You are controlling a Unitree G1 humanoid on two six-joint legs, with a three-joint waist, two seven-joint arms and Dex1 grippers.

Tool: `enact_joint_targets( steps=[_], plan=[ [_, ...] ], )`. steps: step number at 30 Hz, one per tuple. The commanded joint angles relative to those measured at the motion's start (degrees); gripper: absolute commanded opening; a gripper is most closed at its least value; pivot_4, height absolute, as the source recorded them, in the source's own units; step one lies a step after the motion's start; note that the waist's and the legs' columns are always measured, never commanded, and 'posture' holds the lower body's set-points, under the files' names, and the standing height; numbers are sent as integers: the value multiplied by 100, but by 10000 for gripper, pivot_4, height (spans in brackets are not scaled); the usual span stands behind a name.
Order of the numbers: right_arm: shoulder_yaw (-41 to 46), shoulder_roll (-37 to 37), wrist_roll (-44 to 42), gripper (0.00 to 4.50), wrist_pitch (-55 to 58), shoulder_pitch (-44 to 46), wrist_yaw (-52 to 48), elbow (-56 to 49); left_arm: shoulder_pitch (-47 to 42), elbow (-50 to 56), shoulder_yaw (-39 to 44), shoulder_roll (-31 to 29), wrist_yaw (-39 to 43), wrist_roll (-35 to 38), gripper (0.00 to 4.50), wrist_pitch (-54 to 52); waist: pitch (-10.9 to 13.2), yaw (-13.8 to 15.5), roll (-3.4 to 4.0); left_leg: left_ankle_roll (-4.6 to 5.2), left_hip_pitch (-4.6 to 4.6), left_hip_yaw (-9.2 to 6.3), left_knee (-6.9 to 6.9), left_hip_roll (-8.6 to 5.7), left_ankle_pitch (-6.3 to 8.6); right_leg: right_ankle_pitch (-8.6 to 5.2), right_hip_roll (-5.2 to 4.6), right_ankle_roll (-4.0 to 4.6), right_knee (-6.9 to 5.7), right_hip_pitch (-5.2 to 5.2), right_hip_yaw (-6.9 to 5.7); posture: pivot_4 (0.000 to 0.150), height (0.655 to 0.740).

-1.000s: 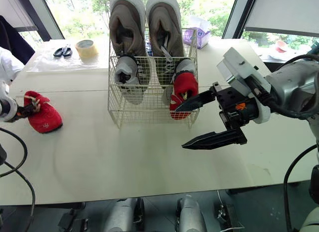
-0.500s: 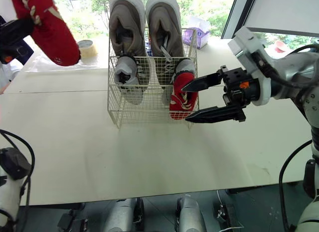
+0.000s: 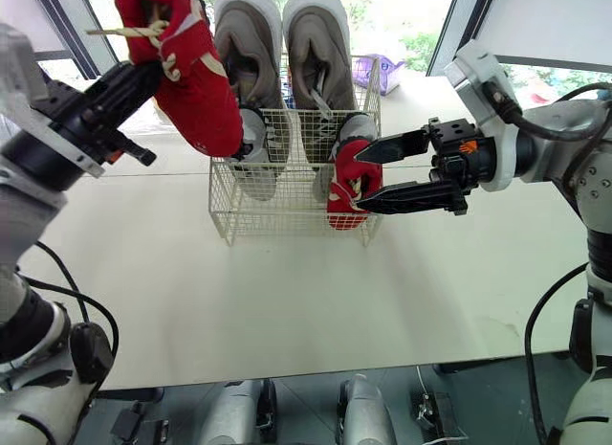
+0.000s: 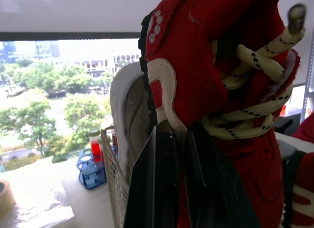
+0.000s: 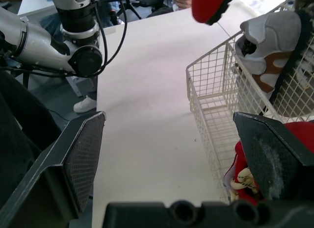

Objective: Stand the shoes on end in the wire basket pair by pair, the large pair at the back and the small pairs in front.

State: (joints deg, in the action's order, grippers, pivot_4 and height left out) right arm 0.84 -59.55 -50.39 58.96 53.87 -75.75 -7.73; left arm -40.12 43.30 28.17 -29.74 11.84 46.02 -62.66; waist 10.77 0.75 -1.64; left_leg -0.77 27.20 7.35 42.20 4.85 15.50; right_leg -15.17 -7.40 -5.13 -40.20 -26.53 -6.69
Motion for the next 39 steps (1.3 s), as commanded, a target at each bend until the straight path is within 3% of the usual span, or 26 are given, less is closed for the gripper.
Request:
enact_joint_targets(
  steps=[1, 12, 17, 24, 34, 39],
  plan=[
    [165, 33, -142, 45000, 97, -17, 50, -241, 344, 395, -296, 146, -180, -219, 857, 634, -2, -4, 4, 0, 0, 0, -1, 0, 0, 0, 0, 0, 0, 0, 0, 1500, 6797],
    [478, 275, -329, 45000, 95, -681, 560, -744, 1652, 407, -1331, 258, 38, -951, 857, 1809, -2, 8, 3, 3, -4, -3, -1, 0, 2, 0, 1, 0, 6, 8, -2, 1500, 6797],
    [794, 244, -623, 45000, 322, -1052, 936, -1147, 2150, 119, -1978, -7, 353, -1893, 857, 2687, -4, 3, 6, 3, -8, -2, -2, 1, 2, 0, 2, 1, 5, 9, -2, 1500, 6797],
    [1471, 296, -1276, 45000, 726, -1692, 1856, -1752, 2325, -800, -2342, 281, 380, -2754, 857, 3773, -9, 16, 8, 10, -9, -4, 0, 0, 6, 0, 1, 1, 8, 16, -4, 1500, 6797],
    [1721, 261, -1994, 45000, 890, -1933, 2577, -1901, 1961, -792, -2143, 646, 85, -2915, 857, 3915, -10, 8, 10, 11, -9, -6, -1, 1, 7, 0, 2, 1, 8, 16, -4, 1500, 6797],
    [1562, 295, -1957, 45000, 792, -1855, 2569, -1796, 2401, -683, -2239, 697, 162, -2943, 857, 3883, -10, 0, 10, 12, -10, -6, -1, 1, 7, 0, 2, 0, 8, 16, -4, 1500, 6797]
  ],
)
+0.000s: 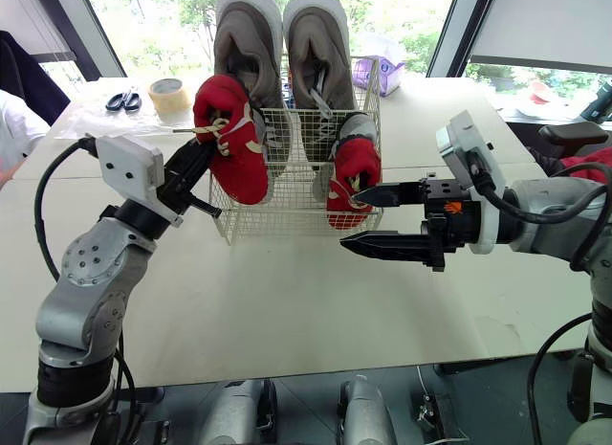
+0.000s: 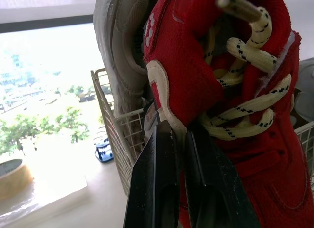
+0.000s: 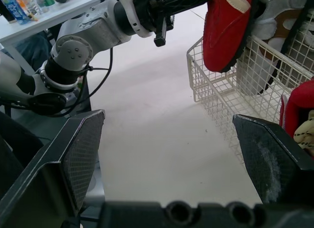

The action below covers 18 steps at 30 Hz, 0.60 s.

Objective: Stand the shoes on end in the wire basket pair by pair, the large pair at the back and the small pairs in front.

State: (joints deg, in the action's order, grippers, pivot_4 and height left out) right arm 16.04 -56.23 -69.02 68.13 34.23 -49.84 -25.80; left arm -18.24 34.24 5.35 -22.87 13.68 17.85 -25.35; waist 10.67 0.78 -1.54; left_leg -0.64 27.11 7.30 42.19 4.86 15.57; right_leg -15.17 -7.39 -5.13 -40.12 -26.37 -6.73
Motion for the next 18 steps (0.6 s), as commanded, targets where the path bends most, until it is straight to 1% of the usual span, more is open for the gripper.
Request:
enact_joint_targets(
  steps=[1, 7, 12, 13, 15, 16, 18],
  plan=[
    [18, -39, -83, 45000, -138, 127, -37, 35, 329, 245, 48, 38, -10, -91, 857, 125, 0, -3, 1, 0, -1, 1, 0, 0, 0, 0, 0, 0, 0, 0, 1, 1500, 6797],
    [-77, -86, -54, 45000, -174, 62, -139, 80, 950, 264, -121, 31, 160, -209, 857, 270, -1, 0, 2, 8, -2, 1, -1, 1, 5, 0, 0, 0, 0, 0, 0, 1500, 6797],
    [-61, -88, -42, 45000, -190, -59, -127, 86, 1005, 347, -138, -45, 316, -134, 857, 132, -1, 0, 2, 17, -1, 0, -1, 1, 10, 0, 0, 1, 0, -1, 0, 1500, 6797],
    [-50, -93, -33, 45000, -200, -93, -129, 87, 996, 381, -107, -41, 380, -3, 7473, 47, -1, -1, 3, 18, -1, 0, -1, 1, 11, 0, 0, 1, 1, -1, 0, 1500, 6797],
    [-34, -100, -32, 45000, -207, -153, -120, 71, 992, 478, 8, -48, 446, 265, 14536, -179, -1, 2, 3, 17, -1, 0, -2, 1, 10, 0, 0, 1, 0, -2, 0, 1500, 6797],
    [-29, -112, -19, 45000, -209, -205, -117, 48, 1017, 561, 108, -63, 432, 397, 19451, -351, -1, 3, 3, 18, 0, 0, -2, 1, 10, 0, 0, 1, 1, -2, 0, 1500, 6797],
    [-23, -125, -13, 45000, -217, -274, -109, 16, 1081, 688, 239, -140, 414, 552, 31194, -632, -1, -3, 3, 18, 0, 0, -2, 1, 10, 0, -1, 1, 1, -1, 0, 1500, 6797]
  ],
)
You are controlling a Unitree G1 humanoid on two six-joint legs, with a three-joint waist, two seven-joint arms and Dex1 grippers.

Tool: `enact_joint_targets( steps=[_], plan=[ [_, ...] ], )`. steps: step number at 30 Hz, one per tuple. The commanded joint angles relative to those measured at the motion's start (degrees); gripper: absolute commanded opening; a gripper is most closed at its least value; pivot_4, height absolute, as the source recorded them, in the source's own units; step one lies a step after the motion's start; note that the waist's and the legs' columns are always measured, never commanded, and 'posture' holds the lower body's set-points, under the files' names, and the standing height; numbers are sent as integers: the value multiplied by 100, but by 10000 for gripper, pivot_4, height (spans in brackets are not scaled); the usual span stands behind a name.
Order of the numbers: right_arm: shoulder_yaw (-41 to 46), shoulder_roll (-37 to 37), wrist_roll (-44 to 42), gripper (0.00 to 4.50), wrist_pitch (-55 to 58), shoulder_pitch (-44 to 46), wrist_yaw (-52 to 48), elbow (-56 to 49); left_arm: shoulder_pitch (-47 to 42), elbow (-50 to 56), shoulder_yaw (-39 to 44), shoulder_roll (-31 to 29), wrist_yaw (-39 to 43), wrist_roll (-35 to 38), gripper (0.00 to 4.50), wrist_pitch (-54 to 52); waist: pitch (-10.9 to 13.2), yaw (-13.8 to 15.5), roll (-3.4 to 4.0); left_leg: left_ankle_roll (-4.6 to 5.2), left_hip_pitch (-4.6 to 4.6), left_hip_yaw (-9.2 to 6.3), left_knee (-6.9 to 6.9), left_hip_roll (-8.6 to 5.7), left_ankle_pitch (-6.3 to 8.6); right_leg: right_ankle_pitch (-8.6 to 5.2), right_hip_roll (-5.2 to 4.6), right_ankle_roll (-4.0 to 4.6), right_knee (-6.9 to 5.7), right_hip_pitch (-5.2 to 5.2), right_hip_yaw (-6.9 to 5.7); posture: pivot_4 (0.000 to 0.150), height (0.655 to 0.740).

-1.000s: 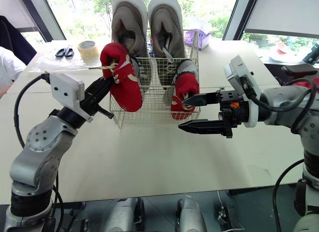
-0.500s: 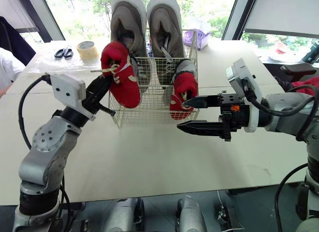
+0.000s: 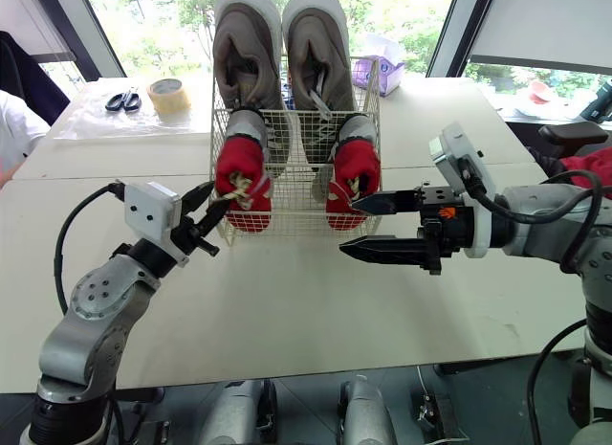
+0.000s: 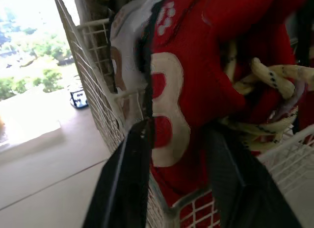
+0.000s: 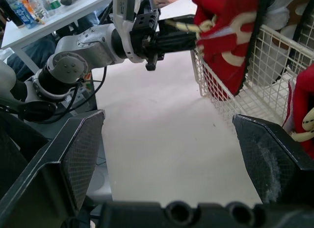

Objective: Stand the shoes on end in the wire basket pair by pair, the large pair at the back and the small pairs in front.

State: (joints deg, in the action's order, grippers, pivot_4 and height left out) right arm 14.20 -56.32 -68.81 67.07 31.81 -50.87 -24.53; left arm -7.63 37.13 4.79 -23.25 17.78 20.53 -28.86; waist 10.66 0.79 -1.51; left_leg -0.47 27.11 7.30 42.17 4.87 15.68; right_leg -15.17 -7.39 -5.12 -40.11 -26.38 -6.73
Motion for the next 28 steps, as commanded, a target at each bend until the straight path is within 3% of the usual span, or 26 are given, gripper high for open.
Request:
enact_joint_targets(
  steps=[1, 5, 8, 14, 20, 28],
  plan=[
    [173, -124, -38, 45000, -115, -75, -8, -129, 127, 490, 373, -137, 103, 476, 35201, -354, 0, -5, 0, 0, 0, 0, 0, 0, 0, 0, 0, 0, 0, 0, 0, 1500, 6797],
    [178, -171, 2, 45000, -133, -276, -11, -197, 494, 670, 889, -224, 406, 1534, 35201, -776, -1, -5, 1, -2, -2, 0, -2, 0, -1, 0, 0, 0, 1, 0, 0, 1500, 6797],
    [281, -448, 511, 45000, -317, -809, -115, -97, 1185, 680, 1540, -656, 992, 2508, 35201, -1164, -1, -7, 2, -4, -3, -4, -2, 1, -2, -1, 1, 1, 1, 1, -1, 1500, 6797],
    [643, -488, 434, 45000, -344, -1386, -152, -154, 1727, 277, 2203, -1170, 1372, 3398, 35201, -1451, -2, 8, 7, 9, -5, -9, -2, 0, 7, -2, 0, 2, 4, 5, -4, 1500, 6797],
    [910, -559, 493, 45000, -316, -1945, -161, -270, 1726, 212, 2364, -1596, 1441, 3872, 35201, -1640, -2, 3, 9, 16, -4, -8, -4, -1, 11, -2, 0, 3, 5, 4, -2, 1500, 6797],
    [940, -566, 684, 45000, -514, -2349, -178, -311, 2039, -150, 2273, -2101, 2070, 3636, 35201, -1546, -7, 0, 17, 15, -8, -7, -11, -1, 12, -3, 1, 4, 7, 3, -2, 1500, 6797]
  ],
)
